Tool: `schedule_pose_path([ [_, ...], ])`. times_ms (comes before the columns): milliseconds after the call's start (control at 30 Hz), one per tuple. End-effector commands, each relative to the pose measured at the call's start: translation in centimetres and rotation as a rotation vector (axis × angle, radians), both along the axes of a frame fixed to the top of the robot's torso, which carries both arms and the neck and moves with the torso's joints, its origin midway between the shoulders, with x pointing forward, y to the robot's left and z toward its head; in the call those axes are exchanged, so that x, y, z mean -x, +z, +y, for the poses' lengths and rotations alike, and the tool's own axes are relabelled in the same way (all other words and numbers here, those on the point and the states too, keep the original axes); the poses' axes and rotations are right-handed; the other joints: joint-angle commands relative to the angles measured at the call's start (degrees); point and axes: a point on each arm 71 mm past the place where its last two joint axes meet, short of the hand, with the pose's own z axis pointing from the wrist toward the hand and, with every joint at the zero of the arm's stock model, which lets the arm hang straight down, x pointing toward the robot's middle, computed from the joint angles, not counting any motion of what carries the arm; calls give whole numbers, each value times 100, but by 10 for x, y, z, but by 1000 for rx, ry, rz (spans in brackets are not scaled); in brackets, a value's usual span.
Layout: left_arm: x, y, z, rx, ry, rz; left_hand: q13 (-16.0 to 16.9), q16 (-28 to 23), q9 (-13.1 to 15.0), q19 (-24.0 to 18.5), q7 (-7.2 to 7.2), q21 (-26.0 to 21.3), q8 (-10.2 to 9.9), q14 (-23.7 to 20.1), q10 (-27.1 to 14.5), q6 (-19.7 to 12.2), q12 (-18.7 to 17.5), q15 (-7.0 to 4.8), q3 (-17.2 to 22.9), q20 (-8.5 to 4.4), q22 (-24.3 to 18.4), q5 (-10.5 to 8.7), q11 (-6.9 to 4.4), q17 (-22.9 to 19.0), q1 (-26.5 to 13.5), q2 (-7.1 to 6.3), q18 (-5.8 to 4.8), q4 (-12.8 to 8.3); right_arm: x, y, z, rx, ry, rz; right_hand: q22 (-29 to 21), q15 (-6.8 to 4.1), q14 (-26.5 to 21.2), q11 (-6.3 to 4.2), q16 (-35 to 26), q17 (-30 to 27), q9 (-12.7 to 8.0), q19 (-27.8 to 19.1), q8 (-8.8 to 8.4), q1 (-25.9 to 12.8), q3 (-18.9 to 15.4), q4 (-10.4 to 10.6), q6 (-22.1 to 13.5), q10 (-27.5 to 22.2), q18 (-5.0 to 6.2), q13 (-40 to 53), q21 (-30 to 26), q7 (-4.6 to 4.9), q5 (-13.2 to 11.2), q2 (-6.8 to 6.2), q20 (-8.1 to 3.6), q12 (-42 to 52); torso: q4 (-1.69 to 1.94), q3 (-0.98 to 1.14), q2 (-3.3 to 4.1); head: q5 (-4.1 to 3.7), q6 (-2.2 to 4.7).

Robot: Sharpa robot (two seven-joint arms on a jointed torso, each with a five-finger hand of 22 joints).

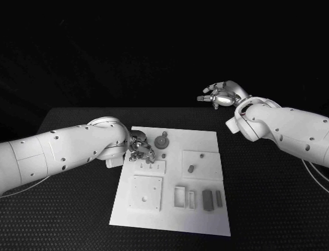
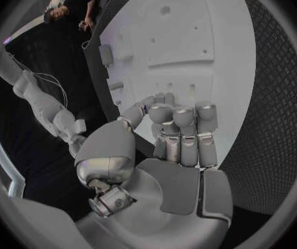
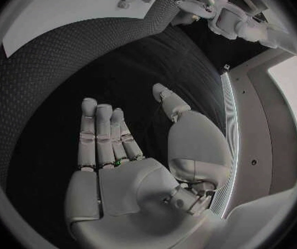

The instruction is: Assemble the parts on the task board

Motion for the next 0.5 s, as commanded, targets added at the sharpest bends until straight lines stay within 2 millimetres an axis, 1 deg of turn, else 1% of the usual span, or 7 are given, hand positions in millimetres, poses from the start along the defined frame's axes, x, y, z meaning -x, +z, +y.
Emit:
schedule_pose_path([
  [33, 1, 0, -4, -2, -19, 11, -13, 41, 34, -43, -527, 47, 6, 177, -96, 823, 36, -267, 48, -632, 93, 211, -153, -24, -11, 77, 49, 2, 0, 0, 2, -1, 19, 2, 22, 6, -35, -11, -18, -9, -6, -24, 37, 14, -43, -3, 30, -38, 78, -11, -40, 219, 33, 48, 15, -13, 0, -1, 0, 2, -17],
  [100, 1, -1, -4, -3, -20, 12, -19, 71, 68, -51, -541, 60, 25, 176, -96, 854, 54, -260, 70, -633, 96, 362, -166, -40, -45, 86, 48, 1, 0, 0, 2, -1, 20, 2, 23, 6, -36, -11, -17, -14, -8, -25, 38, 15, -44, -4, 30, -39, 79, -17, -42, 220, 35, 50, 17, -11, -2, -2, 1, 4, -27],
  [133, 2, -2, -5, -4, -23, 14, -27, 93, 82, -67, -561, 52, 39, 172, -99, 857, 67, -261, 259, -640, 89, 174, -174, -55, 13, -7, 59, 35, 0, 0, 2, -1, 20, 3, 23, 7, -37, -11, -16, -16, -9, -25, 38, 16, -44, -4, 30, -40, 80, -21, -43, 220, 37, 50, 18, -10, -4, -1, 0, 5, -30],
  [167, 3, -4, -4, -7, -24, 16, -37, 113, 90, -60, -554, 58, 47, 172, -97, 861, 82, -258, 383, -633, 86, 104, -178, -73, -32, -20, 49, 25, 0, 0, 3, -1, 21, 3, 23, 7, -38, -10, -15, -18, -10, -25, 38, 17, -44, -5, 30, -41, 80, -24, -45, 220, 39, 50, 19, -9, -6, -1, 0, 7, -30],
  [233, 4, -6, -5, -14, -29, 13, -51, 140, 101, -46, -555, 73, 58, 172, -96, 865, 101, -255, 490, -632, 86, 124, -181, -96, -103, -23, 46, 16, 0, 0, 3, -1, 20, 3, 24, 8, -41, -10, -14, -25, -13, -27, 39, 18, -46, -5, 29, -44, 81, -33, -48, 220, 45, 51, 22, -6, -8, 0, -1, 10, -32],
  [333, 4, -6, -6, -31, -39, -10, -58, 159, 109, -38, -559, 83, 68, 175, -93, 870, 115, -255, 540, -635, 86, 152, -185, -110, -137, -17, 47, 13, 0, 0, 3, -1, 22, 4, 25, 8, -43, -9, -12, -32, -16, -27, 40, 18, -47, -6, 28, -47, 83, -43, -52, 221, 52, 54, 25, -2, -1, -2, 0, -3, -49],
  [500, 4, -6, -6, -35, -41, -23, -68, 216, 126, -34, -569, 109, 95, 181, -88, 886, 161, -254, 628, -638, 92, 242, -194, -135, -249, 41, 48, 1, 0, 0, 4, -1, 24, 4, 27, 9, -46, -8, -6, -43, -20, -26, 43, 23, -50, -9, 28, -50, 86, -59, -57, 222, 61, 62, 30, 6, 2, 3, -1, 2, -55],
])
